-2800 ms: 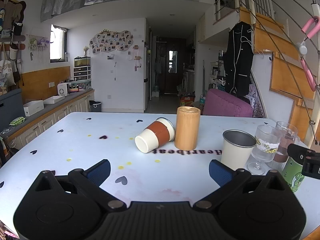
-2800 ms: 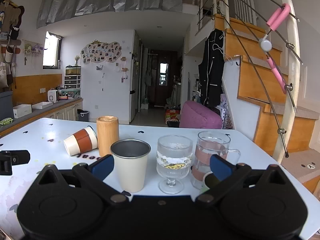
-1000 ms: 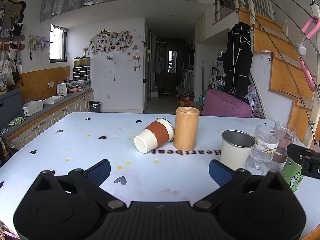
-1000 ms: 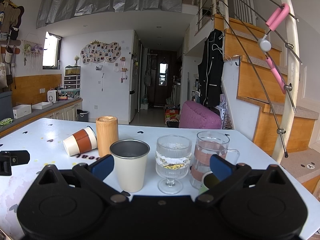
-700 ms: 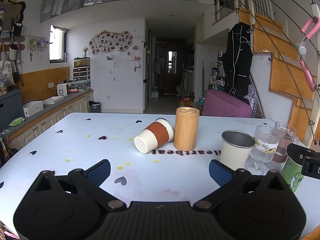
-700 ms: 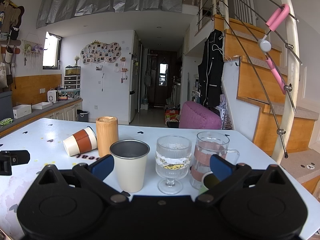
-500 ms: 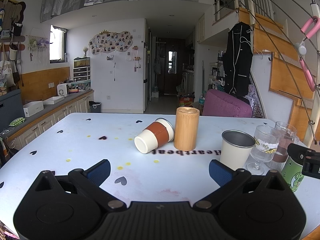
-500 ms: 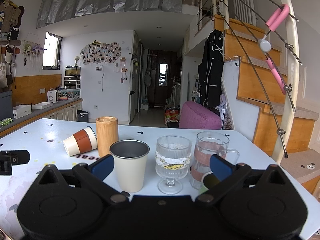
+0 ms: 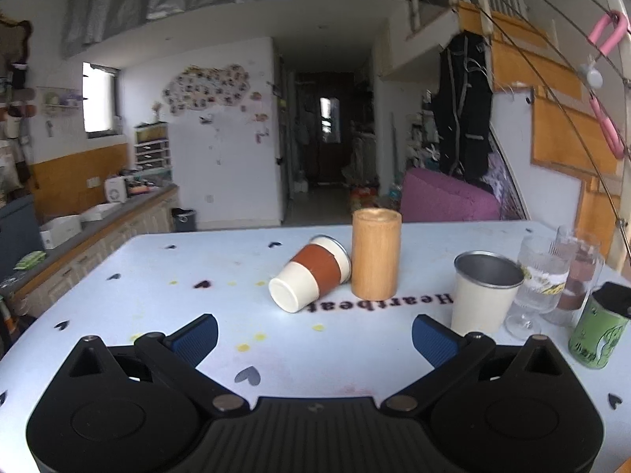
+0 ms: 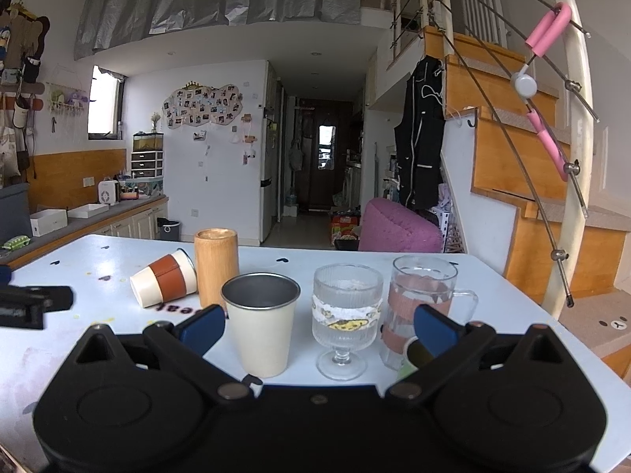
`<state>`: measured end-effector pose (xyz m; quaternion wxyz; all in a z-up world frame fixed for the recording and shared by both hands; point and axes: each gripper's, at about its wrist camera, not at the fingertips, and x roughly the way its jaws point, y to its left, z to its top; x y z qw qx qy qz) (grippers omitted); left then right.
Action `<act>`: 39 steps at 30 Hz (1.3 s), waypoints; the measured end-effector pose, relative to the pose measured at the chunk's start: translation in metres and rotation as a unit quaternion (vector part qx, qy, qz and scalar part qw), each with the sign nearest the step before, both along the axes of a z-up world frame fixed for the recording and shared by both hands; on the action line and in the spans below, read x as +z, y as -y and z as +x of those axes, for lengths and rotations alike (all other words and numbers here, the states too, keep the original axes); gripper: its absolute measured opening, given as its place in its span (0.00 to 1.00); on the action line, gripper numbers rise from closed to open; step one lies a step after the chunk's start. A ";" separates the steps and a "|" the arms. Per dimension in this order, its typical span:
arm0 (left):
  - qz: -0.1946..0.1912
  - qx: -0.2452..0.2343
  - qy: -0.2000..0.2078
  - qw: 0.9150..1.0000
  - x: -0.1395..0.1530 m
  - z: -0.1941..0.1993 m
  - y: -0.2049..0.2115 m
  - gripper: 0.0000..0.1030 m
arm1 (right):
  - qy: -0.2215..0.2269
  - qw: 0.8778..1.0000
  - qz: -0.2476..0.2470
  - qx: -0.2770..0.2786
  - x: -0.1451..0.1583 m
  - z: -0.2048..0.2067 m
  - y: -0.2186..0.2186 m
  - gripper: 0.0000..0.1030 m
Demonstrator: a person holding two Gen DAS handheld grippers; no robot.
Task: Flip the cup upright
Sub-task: 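Move the left tool down to the tipped brown-sleeved cup and grasp its base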
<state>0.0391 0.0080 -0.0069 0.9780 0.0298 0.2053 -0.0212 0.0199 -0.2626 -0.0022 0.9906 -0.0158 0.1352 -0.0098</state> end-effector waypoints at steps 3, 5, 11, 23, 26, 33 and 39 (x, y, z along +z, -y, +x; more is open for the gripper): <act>0.004 -0.046 -0.025 0.999 -0.011 0.031 -0.010 1.00 | 0.002 1.000 -0.001 0.008 -0.003 -0.002 -0.001 1.00; 0.014 -0.094 -0.047 0.994 -0.021 0.053 -0.015 1.00 | 0.001 1.000 -0.003 0.015 -0.006 -0.002 -0.002 1.00; 0.045 -0.136 -0.076 0.987 -0.044 0.119 -0.028 1.00 | -0.005 1.000 -0.007 0.026 -0.015 -0.002 -0.005 1.00; 0.147 -0.139 -0.113 0.973 -0.087 0.228 -0.028 0.93 | -0.021 0.999 -0.012 0.047 -0.033 -0.001 -0.001 1.00; 0.140 -0.138 -0.116 0.974 -0.091 0.238 -0.026 0.84 | -0.025 0.999 -0.013 0.047 -0.038 0.001 0.003 1.00; 0.111 -0.117 -0.116 0.980 -0.086 0.234 -0.030 0.55 | -0.032 0.998 0.008 0.053 -0.044 0.004 0.013 1.00; 0.093 -0.078 -0.117 0.986 -0.089 0.207 -0.019 0.55 | -0.032 0.997 0.019 0.068 -0.047 0.005 0.011 1.00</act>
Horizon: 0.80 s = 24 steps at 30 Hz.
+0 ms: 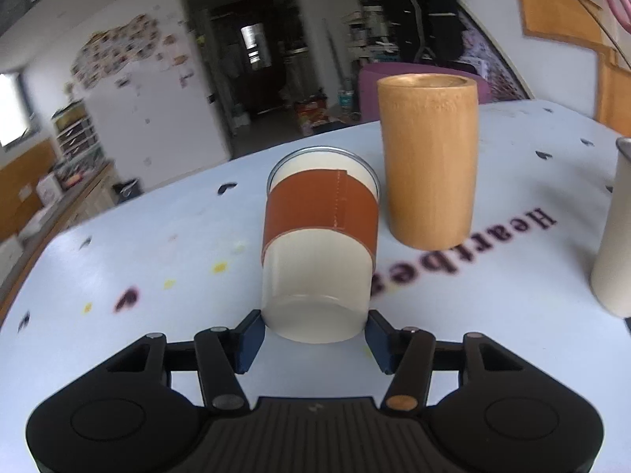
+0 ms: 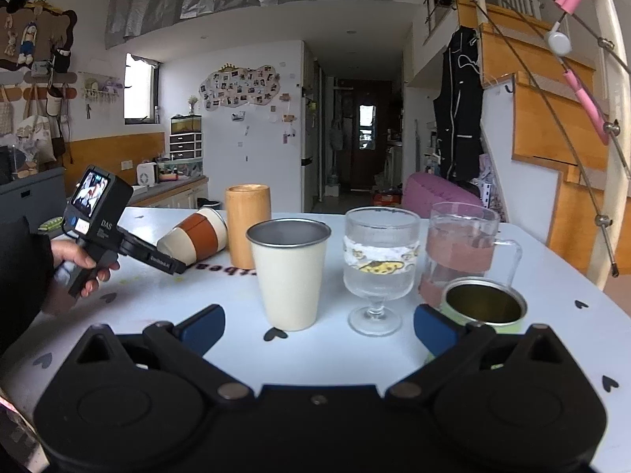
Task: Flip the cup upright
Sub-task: 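Move the left tool down to the tipped brown-sleeved cup and grasp its base, then rotate the left tool to stand the cup up while the right tool grasps its sleeve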
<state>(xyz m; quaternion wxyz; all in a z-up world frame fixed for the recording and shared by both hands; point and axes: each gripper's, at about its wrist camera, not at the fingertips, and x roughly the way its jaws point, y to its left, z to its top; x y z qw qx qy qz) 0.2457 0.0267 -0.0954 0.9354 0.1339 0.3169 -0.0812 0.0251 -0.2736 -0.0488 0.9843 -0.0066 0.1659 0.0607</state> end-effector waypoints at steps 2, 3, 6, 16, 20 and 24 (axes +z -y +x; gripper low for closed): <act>-0.025 0.031 -0.010 0.999 0.002 -0.012 -0.001 0.55 | 0.001 1.000 0.000 0.002 0.001 0.000 0.000 1.00; -0.034 0.041 -0.014 0.998 0.003 -0.020 -0.002 0.55 | 0.002 1.000 0.001 0.002 0.001 -0.001 0.001 1.00; -0.057 0.049 -0.025 0.997 0.004 -0.052 0.000 0.55 | 0.001 1.000 0.008 -0.002 0.001 0.000 0.004 1.00; -0.125 -0.004 -0.044 0.991 0.003 -0.180 0.025 0.54 | -0.008 1.000 0.027 0.009 0.000 0.003 0.002 1.00; -0.135 -0.030 -0.048 0.989 0.000 -0.212 0.041 0.54 | -0.008 1.000 0.028 0.009 0.002 0.001 0.002 1.00; -0.152 -0.034 -0.061 0.986 -0.004 -0.223 0.049 0.36 | -0.014 0.999 0.033 0.010 0.001 0.002 0.001 1.00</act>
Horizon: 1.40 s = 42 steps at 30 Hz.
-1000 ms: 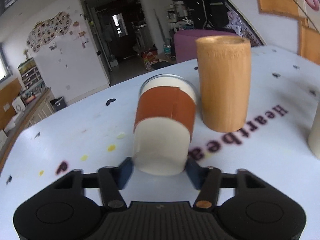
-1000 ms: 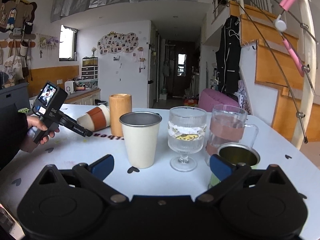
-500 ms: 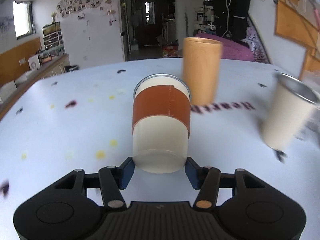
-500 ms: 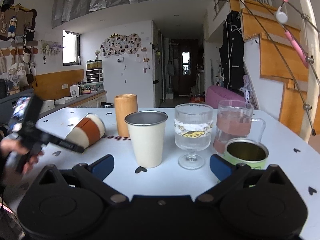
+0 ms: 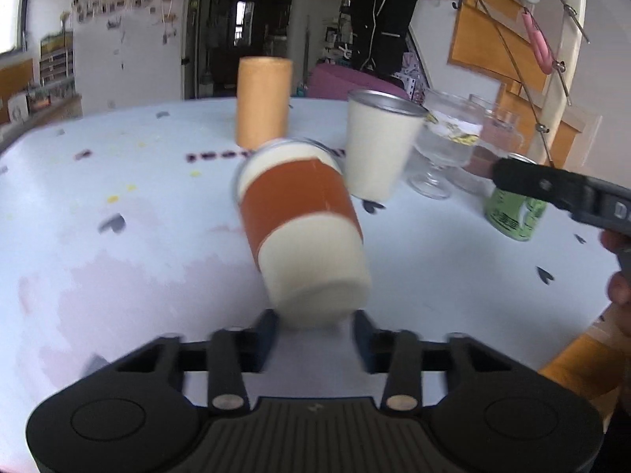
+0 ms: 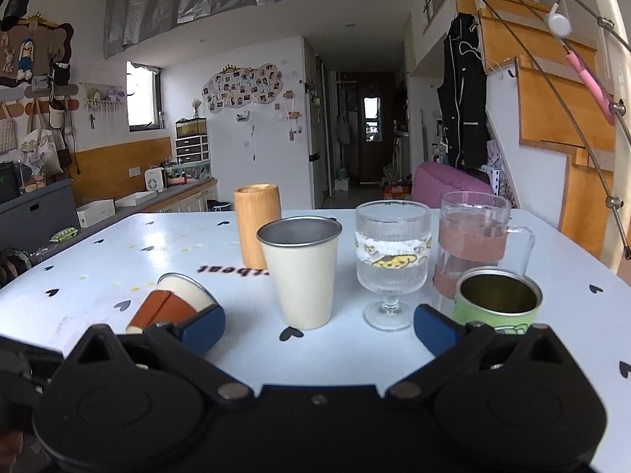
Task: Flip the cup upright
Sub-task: 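Rotate the left tool to stand the cup up while the right tool grasps its sleeve, then carry the upright cup with the right tool beside the green can and release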
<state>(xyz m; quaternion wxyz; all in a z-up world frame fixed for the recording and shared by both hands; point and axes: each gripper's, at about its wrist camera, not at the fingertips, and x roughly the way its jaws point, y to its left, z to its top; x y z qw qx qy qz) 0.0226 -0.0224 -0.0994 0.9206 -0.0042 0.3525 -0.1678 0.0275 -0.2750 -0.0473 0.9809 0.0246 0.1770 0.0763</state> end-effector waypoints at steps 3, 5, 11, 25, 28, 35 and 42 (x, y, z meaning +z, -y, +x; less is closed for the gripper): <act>-0.006 -0.005 0.000 1.000 -0.002 -0.003 0.002 0.38 | -0.007 1.000 0.003 0.005 -0.001 0.003 -0.002 1.00; -0.013 -0.003 0.005 1.000 0.002 -0.006 0.002 0.54 | -0.011 1.000 0.004 0.009 -0.001 0.005 -0.003 1.00; -0.086 0.014 0.025 0.996 0.020 -0.005 -0.017 0.86 | -0.037 0.998 0.043 0.039 0.002 0.021 -0.001 1.00; -0.147 0.047 0.007 0.988 0.015 0.005 -0.040 0.86 | -0.316 0.927 0.085 0.181 -0.001 0.167 -0.080 0.99; -0.148 0.050 0.005 0.988 0.014 0.005 -0.043 0.86 | -0.342 0.909 0.112 0.210 -0.011 0.175 -0.088 0.87; -0.139 0.046 0.009 0.989 0.014 0.008 -0.036 0.79 | -0.282 0.929 0.084 0.225 -0.002 0.154 -0.083 0.73; -0.133 0.007 0.008 0.991 0.013 0.014 -0.014 0.65 | -0.157 0.966 0.034 0.204 0.015 0.100 -0.063 0.72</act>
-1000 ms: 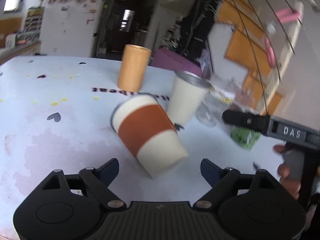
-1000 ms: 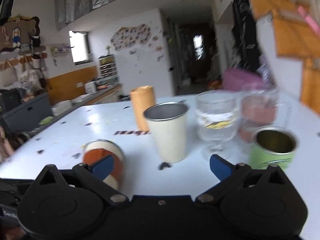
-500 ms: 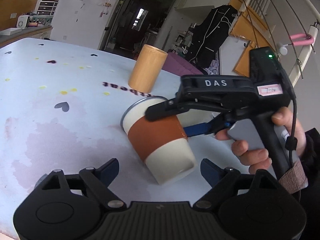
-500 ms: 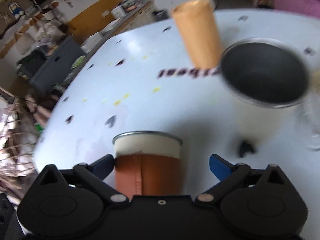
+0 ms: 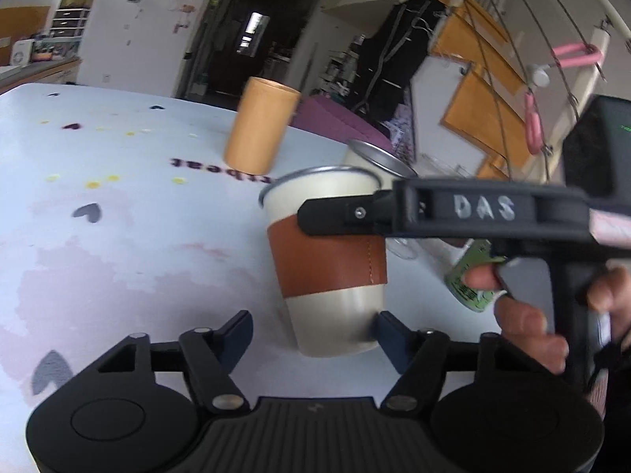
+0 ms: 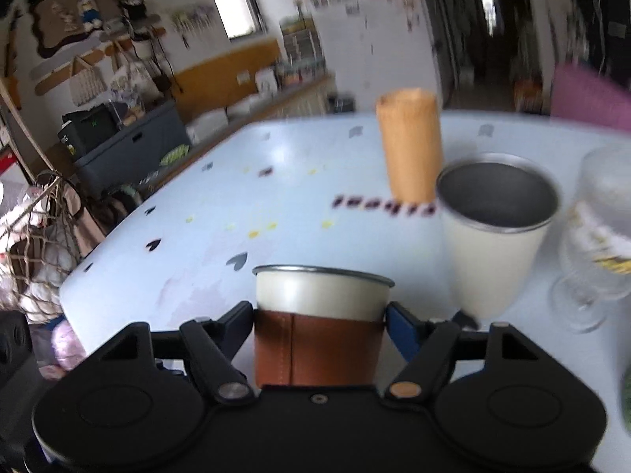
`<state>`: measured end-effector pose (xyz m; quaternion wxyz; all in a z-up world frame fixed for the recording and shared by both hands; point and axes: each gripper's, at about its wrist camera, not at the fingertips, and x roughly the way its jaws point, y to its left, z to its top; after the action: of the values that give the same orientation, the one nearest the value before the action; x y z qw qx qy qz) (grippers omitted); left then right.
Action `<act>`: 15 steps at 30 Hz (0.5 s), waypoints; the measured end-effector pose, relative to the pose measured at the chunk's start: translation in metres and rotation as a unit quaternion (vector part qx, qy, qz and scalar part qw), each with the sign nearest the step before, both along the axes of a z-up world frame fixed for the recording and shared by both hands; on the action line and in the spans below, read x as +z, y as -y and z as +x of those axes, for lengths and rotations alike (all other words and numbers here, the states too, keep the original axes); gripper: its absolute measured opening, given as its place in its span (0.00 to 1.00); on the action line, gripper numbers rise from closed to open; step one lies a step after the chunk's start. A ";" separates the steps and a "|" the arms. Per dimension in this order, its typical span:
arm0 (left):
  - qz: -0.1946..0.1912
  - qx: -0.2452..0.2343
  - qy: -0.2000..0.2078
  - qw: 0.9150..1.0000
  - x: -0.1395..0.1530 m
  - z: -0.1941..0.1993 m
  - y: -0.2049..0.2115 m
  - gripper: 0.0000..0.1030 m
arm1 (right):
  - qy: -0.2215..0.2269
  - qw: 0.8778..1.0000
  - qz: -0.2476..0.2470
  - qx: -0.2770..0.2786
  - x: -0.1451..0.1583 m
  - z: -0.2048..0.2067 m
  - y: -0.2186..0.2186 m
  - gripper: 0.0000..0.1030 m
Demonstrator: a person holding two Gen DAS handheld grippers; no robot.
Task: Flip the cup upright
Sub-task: 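Carry the upright cup with the right tool beside the green can and release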
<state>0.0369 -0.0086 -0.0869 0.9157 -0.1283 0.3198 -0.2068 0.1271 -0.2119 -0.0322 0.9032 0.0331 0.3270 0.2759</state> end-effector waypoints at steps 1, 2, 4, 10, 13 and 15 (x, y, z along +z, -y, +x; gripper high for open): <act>0.001 -0.007 0.000 1.000 -0.001 0.000 0.003 0.65 | 0.022 1.000 -0.007 -0.001 0.000 -0.009 0.000 0.72; 0.003 -0.014 0.000 1.000 -0.002 0.000 0.006 0.65 | 0.042 0.999 -0.014 -0.001 0.001 -0.019 0.002 0.72; 0.010 -0.024 0.001 1.000 -0.004 -0.001 0.010 0.65 | 0.067 0.998 -0.019 0.003 0.001 -0.035 0.005 0.72; 0.050 -0.057 0.023 0.997 -0.014 -0.013 0.020 0.63 | 0.093 0.995 -0.039 0.001 0.002 -0.068 0.012 0.72; 0.066 -0.072 0.026 0.995 -0.019 -0.016 0.024 0.59 | 0.100 0.993 -0.055 0.007 0.000 -0.083 0.011 0.73; 0.078 -0.077 0.032 0.993 -0.023 -0.022 0.024 0.57 | 0.090 0.994 -0.062 0.013 -0.005 -0.088 0.009 0.73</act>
<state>0.0152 -0.0329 -0.1099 0.9140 -0.0249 0.3143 -0.2552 0.0393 -0.2213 -0.0369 0.9256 -0.0519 0.2610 0.2691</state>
